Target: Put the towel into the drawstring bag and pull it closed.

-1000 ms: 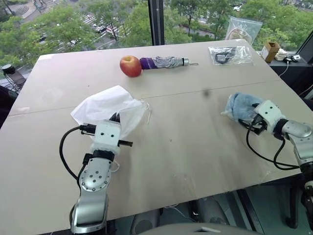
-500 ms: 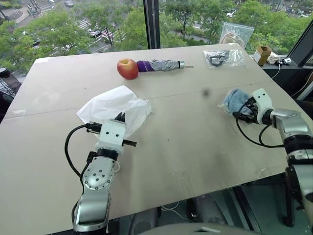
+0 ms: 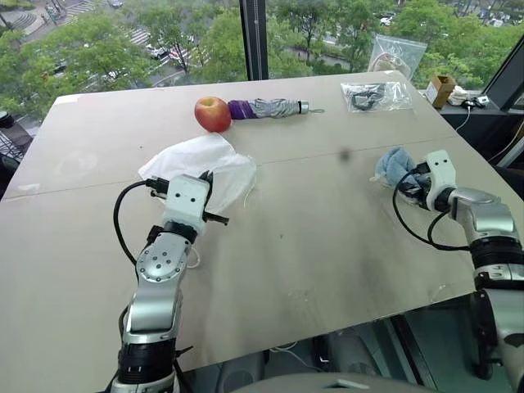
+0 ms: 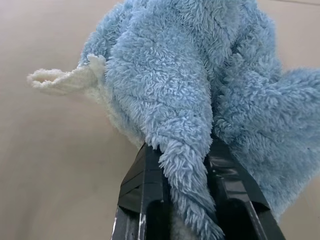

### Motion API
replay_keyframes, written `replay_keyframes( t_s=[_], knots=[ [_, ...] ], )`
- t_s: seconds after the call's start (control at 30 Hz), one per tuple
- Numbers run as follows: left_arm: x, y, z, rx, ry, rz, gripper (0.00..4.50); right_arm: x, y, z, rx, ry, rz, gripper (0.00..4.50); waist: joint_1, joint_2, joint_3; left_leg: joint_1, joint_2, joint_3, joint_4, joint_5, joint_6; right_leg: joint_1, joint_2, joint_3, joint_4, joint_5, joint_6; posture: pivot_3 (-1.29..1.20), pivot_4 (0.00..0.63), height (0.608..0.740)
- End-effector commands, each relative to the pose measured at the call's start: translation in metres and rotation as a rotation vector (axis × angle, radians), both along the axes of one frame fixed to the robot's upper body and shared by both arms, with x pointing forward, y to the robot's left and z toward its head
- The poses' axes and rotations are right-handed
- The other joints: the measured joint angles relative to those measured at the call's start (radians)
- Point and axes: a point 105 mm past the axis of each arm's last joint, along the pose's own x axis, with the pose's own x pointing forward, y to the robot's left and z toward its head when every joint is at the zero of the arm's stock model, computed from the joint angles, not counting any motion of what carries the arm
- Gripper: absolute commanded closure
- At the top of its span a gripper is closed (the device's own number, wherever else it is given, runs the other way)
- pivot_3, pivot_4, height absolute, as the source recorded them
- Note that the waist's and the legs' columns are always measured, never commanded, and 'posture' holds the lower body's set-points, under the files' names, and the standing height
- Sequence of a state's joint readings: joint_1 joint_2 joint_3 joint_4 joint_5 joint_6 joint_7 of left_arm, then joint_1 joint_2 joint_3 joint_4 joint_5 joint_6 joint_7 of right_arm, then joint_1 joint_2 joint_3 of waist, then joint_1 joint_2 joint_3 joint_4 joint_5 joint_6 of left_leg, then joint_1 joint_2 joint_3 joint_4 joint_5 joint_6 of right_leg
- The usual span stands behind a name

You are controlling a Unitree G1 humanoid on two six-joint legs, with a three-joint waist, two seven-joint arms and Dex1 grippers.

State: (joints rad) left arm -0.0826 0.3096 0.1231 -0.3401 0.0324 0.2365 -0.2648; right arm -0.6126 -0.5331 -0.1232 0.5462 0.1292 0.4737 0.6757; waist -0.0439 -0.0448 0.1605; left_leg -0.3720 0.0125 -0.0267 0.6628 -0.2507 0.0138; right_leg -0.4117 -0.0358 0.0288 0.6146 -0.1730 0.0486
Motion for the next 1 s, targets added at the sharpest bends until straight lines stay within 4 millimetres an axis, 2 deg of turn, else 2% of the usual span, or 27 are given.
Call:
replay_keyframes(
  t_s=[0.03,0.1,0.17,0.27,0.3,0.37,0.47,0.57,0.63,0.8,0.9,1.0],
  knots=[
    [0.004,-0.008,0.016,-0.035,-0.036,-0.088,4.5,-0.01,0.052,0.049,0.338,-0.126,0.198,4.31,-0.003,0.006,0.004,-0.002,0.0,0.0,0.0,0.0,0.0,-0.002,0.001,0.0,0.0,0.0,0.0,0.0,0.15,0.74],
    [0.005,-0.008,0.025,-0.104,-0.034,-0.133,4.5,-0.032,0.081,0.074,0.441,-0.164,0.361,4.31,-0.001,0.013,0.008,-0.008,0.0,0.0,0.0,0.0,0.0,-0.009,0.001,0.001,0.003,0.0,0.0,0.0,0.15,0.74],
    [0.003,-0.013,0.034,-0.175,-0.027,-0.201,4.5,-0.061,0.112,0.087,0.461,-0.151,0.546,4.31,0.006,0.021,0.013,-0.011,0.0,-0.002,0.0,0.0,0.0,-0.012,0.001,0.0,0.004,0.001,0.002,0.0,0.15,0.74],
    [0.001,-0.017,0.045,-0.248,-0.008,-0.262,4.5,-0.101,0.149,0.098,0.459,-0.11,0.774,4.31,0.016,0.021,0.013,-0.016,-0.001,-0.004,-0.001,0.0,0.0,-0.016,0.001,-0.001,0.004,0.002,0.005,0.0,0.15,0.74],
    [0.0,-0.017,0.048,-0.257,0.001,-0.268,4.5,-0.113,0.159,0.103,0.451,-0.114,0.839,4.31,0.016,0.021,0.013,-0.024,-0.002,-0.007,-0.001,0.0,0.0,-0.022,0.0,-0.004,0.002,0.003,0.003,0.0,0.15,0.74],
    [-0.003,-0.021,0.051,-0.281,0.019,-0.303,4.5,-0.123,0.178,0.118,0.431,-0.169,0.912,4.31,0.015,0.021,0.014,-0.025,-0.002,-0.007,-0.001,0.0,0.0,-0.022,0.0,-0.004,0.001,0.003,0.002,0.0,0.15,0.74],
    [-0.003,-0.031,0.055,-0.313,0.037,-0.355,4.5,-0.126,0.197,0.12,0.35,-0.189,0.952,4.31,0.012,0.021,0.014,-0.025,-0.002,-0.006,-0.001,0.0,0.0,-0.022,0.0,-0.004,0.001,0.002,0.005,0.0,0.15,0.74],
    [-0.008,-0.042,0.06,-0.286,0.033,-0.436,4.5,-0.113,0.211,0.1,0.193,-0.202,0.919,4.31,0.013,0.021,0.014,-0.025,-0.002,-0.007,0.001,0.0,0.0,-0.021,0.0,-0.006,0.001,-0.001,0.002,0.0,0.15,0.74],
    [-0.01,-0.043,0.062,-0.287,0.04,-0.46,4.5,-0.1,0.214,0.085,0.087,-0.184,0.874,4.31,0.013,0.021,0.014,-0.025,-0.002,-0.007,0.002,0.0,0.0,-0.021,0.0,-0.006,0.001,-0.001,0.001,0.0,0.15,0.74],
    [-0.013,-0.053,0.064,-0.293,0.056,-0.502,4.5,-0.093,0.216,0.058,-0.057,-0.14,0.865,4.31,0.014,0.021,0.014,-0.025,-0.002,-0.007,0.002,0.0,0.0,-0.021,0.0,-0.005,0.001,-0.001,0.001,0.0,0.15,0.74],
    [-0.018,-0.063,0.063,-0.304,0.068,-0.546,4.5,-0.081,0.222,0.06,-0.017,-0.149,0.782,4.31,0.013,0.02,0.014,-0.025,-0.002,-0.007,0.002,0.0,0.0,-0.022,0.0,-0.005,0.001,0.0,0.001,0.0,0.15,0.74],
    [-0.03,-0.078,0.056,-0.321,0.122,-0.613,4.5,-0.064,0.234,0.083,0.223,-0.157,0.63,4.31,0.006,0.02,0.014,-0.025,-0.002,-0.007,0.002,0.0,0.0,-0.022,0.0,-0.005,0.002,0.001,-0.001,0.0,0.15,0.74]
  ],
)
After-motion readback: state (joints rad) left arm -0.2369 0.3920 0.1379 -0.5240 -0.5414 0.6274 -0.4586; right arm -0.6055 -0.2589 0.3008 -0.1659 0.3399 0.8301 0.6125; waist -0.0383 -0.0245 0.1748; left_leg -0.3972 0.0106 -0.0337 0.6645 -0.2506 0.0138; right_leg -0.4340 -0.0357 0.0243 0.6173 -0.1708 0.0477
